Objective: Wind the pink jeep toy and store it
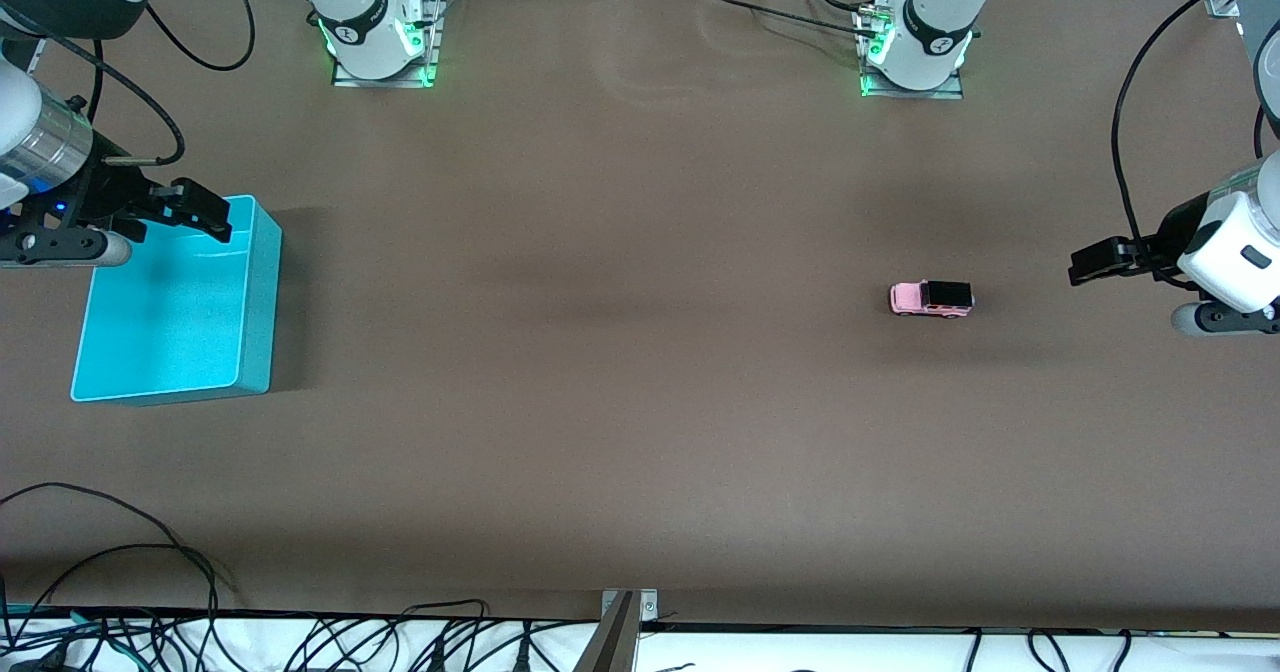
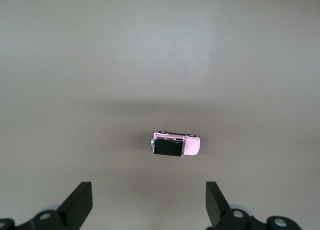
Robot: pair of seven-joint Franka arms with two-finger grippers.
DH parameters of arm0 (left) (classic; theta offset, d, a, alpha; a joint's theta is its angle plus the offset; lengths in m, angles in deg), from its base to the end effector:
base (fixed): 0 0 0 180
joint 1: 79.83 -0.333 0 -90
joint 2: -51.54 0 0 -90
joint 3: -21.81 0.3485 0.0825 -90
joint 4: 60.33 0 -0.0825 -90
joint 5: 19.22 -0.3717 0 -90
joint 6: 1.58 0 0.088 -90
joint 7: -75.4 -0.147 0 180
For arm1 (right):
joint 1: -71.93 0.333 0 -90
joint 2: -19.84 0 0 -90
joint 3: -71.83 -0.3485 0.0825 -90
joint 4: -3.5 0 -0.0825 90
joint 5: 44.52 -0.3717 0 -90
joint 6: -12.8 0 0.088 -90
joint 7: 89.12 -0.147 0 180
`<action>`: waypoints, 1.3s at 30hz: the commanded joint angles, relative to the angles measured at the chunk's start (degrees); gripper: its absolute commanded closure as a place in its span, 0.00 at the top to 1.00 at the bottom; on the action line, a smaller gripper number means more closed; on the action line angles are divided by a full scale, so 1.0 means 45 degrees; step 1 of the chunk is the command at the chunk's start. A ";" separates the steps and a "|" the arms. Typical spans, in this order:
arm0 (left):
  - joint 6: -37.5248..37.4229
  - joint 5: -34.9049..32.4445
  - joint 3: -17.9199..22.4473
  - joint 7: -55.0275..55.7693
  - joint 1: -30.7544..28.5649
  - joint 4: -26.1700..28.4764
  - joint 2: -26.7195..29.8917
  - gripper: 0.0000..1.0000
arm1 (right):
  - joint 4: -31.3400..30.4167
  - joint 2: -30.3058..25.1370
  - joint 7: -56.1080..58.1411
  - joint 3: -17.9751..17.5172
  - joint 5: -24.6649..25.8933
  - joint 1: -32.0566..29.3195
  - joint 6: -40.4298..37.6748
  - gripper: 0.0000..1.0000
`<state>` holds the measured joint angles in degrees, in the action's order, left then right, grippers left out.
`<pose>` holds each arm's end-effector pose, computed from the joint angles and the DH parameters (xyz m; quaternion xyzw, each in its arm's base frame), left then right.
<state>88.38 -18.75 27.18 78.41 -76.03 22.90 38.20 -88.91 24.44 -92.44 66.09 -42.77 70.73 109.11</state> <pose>0.6096 0.0096 0.5369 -0.9976 -0.0395 0.0571 0.0075 0.5740 0.0394 0.5625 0.9998 0.0123 -0.0051 0.0115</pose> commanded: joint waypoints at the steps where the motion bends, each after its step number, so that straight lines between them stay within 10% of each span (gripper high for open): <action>1: -0.0049 0.0286 0.0077 -0.0200 0.0034 -0.0313 -0.0141 1.00 | -0.0049 -0.0067 0.0131 -0.0033 0.0079 0.0032 0.0219 1.00; 15: -0.0049 0.0169 0.0096 0.0306 0.0015 -0.0333 -0.0141 1.00 | -0.0069 0.0031 0.0131 -0.0033 0.0060 0.0012 0.0239 1.00; 39: 0.0652 0.0228 0.0077 1.0342 0.0014 0.0173 -0.1917 1.00 | -0.0089 0.0012 0.0131 0.0025 0.0080 -0.0046 0.0063 1.00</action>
<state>88.80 -18.75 27.36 114.83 -76.05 23.15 31.98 -88.95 24.91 -92.43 66.12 -42.77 70.70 109.41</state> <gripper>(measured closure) 0.000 0.000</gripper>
